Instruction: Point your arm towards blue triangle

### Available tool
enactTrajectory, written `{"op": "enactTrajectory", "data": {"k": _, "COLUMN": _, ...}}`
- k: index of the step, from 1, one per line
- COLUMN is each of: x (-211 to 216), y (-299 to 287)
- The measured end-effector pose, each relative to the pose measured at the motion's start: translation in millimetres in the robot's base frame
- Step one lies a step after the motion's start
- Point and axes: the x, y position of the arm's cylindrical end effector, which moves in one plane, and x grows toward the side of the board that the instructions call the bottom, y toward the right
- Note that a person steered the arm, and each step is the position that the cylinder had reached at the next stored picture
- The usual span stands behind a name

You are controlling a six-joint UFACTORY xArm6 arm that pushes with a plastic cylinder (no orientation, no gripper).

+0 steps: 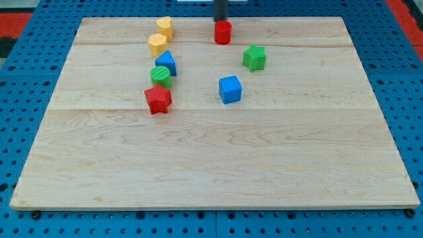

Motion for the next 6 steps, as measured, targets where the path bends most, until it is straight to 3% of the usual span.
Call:
{"op": "enactTrajectory", "data": {"k": 1, "x": 2, "y": -27}}
{"op": "enactTrajectory", "data": {"k": 4, "x": 101, "y": 17}}
{"op": "enactTrajectory", "data": {"k": 6, "x": 150, "y": -46}}
